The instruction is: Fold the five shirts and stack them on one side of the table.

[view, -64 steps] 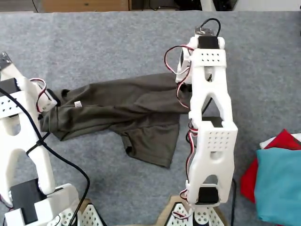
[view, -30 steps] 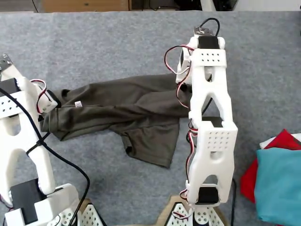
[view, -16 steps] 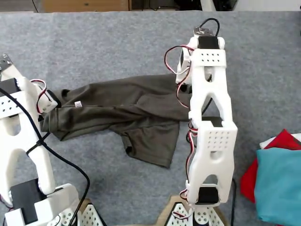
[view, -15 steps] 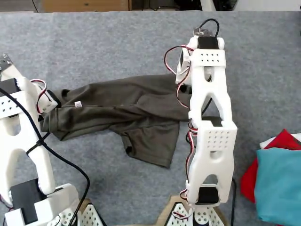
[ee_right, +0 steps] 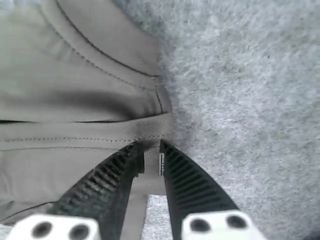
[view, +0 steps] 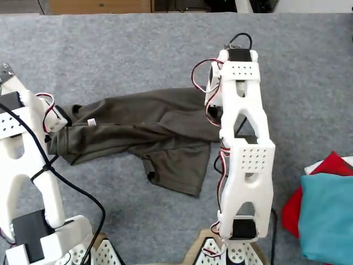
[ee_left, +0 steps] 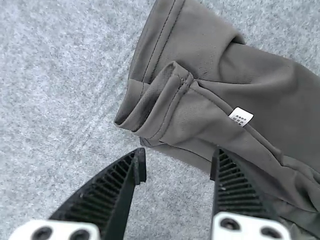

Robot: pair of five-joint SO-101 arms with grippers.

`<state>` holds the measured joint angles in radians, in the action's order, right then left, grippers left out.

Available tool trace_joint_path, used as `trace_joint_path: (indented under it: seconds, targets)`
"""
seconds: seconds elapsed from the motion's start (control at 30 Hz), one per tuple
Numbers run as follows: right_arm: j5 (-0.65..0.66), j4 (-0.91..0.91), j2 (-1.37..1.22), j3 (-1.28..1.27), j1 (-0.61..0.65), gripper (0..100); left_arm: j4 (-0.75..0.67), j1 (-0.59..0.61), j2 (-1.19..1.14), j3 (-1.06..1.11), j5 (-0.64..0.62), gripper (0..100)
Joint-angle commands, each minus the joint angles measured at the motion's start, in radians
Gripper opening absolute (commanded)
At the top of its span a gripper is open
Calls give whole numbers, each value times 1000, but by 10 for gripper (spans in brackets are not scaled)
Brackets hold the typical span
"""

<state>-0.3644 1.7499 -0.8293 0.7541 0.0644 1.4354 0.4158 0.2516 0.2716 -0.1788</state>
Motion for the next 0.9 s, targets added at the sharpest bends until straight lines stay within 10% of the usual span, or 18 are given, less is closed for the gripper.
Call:
trace_joint_path:
  seconds: [0.0, 0.87]
  targets:
    - [9, -3, 5, 15, -33, 80, 0, 9, 36, -5, 3, 225]
    - [60, -18, -1, 47, -51, 181, 0, 9, 36, -5, 3, 225]
